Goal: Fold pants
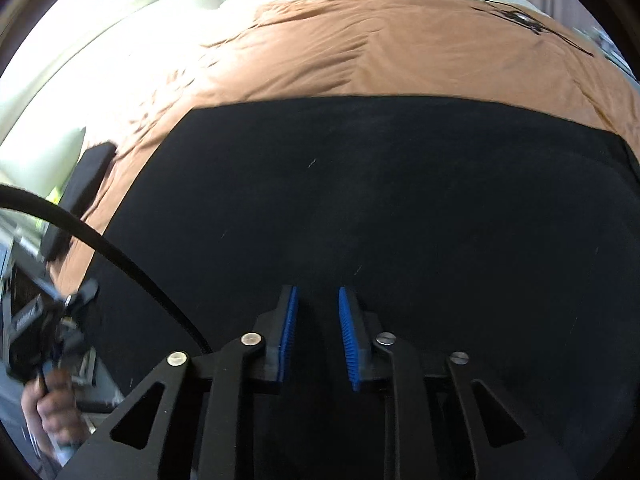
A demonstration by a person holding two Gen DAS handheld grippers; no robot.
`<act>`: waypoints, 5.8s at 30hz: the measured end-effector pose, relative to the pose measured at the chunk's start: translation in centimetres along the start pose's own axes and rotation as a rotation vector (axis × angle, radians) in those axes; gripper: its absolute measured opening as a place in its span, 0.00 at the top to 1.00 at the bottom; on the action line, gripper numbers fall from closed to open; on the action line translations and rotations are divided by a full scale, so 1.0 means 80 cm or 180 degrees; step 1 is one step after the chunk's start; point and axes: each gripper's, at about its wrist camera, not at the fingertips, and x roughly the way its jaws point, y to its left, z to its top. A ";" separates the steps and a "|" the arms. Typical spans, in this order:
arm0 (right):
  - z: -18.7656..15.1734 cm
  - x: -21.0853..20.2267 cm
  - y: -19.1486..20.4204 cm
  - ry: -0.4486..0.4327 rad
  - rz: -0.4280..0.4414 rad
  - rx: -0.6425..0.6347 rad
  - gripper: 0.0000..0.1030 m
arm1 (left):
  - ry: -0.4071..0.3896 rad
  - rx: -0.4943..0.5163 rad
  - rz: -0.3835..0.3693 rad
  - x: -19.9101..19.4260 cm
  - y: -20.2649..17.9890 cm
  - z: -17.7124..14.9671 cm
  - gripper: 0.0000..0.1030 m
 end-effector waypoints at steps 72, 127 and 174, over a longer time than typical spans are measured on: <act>0.035 0.012 -0.018 0.0382 -0.0094 0.0265 0.90 | -0.0513 0.0284 -0.0006 -0.017 -0.075 0.000 0.88; -0.196 -0.280 -0.275 -0.0715 0.0570 0.1507 0.56 | 0.0652 0.2209 -0.0540 0.145 -0.407 -0.207 0.89; -0.177 -0.247 -0.288 -0.0643 0.0451 0.1466 0.58 | 0.1008 0.1885 0.0325 0.173 -0.268 -0.164 0.21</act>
